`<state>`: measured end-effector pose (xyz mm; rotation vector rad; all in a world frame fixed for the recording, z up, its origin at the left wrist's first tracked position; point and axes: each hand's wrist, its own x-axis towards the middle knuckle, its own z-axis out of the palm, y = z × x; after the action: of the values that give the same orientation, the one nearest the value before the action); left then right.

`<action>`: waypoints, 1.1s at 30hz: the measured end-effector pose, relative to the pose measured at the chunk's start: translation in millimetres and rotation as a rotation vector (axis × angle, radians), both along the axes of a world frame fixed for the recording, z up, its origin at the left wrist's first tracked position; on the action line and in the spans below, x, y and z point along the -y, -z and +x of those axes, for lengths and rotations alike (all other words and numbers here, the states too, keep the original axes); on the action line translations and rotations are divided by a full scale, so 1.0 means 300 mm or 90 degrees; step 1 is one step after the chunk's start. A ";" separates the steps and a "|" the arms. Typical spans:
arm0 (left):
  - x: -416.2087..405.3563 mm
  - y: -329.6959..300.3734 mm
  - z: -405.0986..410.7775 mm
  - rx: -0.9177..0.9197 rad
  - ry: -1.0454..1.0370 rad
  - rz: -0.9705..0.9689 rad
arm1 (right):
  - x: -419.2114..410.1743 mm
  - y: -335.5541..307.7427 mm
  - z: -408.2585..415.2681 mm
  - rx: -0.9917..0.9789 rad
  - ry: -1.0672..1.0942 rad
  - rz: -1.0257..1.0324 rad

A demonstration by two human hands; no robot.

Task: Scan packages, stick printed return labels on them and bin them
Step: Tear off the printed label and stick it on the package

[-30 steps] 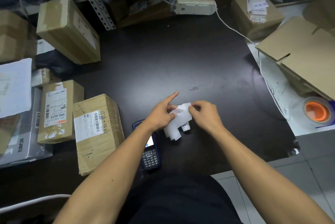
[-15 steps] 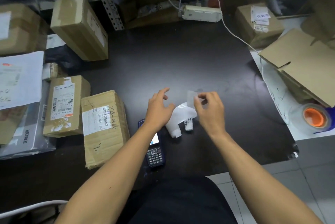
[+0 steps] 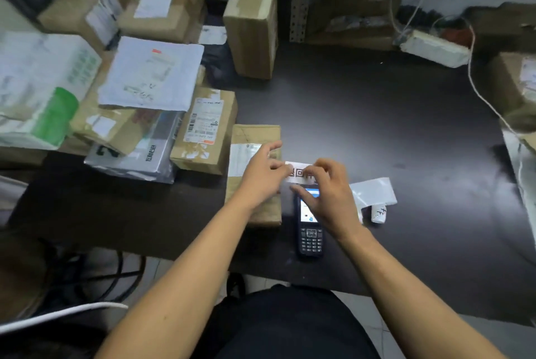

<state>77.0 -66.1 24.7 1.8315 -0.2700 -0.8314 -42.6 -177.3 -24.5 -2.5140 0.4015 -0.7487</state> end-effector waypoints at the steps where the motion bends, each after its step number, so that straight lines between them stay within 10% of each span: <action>1: -0.034 0.002 0.010 0.005 -0.020 -0.005 | -0.015 -0.005 0.002 -0.030 -0.009 0.041; 10: -0.231 -0.019 0.063 0.002 -0.011 0.016 | -0.159 -0.145 0.114 -0.142 0.025 0.581; 22: -0.255 -0.026 0.031 0.333 0.131 0.299 | -0.226 -0.139 0.140 -0.326 0.048 0.309; 33: -0.309 0.043 0.047 0.156 0.043 0.087 | -0.213 -0.119 0.109 -0.274 -0.004 0.378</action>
<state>91.1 26.5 11.9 2.0651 -0.4415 -0.6852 -9.8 -113.5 11.1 -2.0803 0.6505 -0.0469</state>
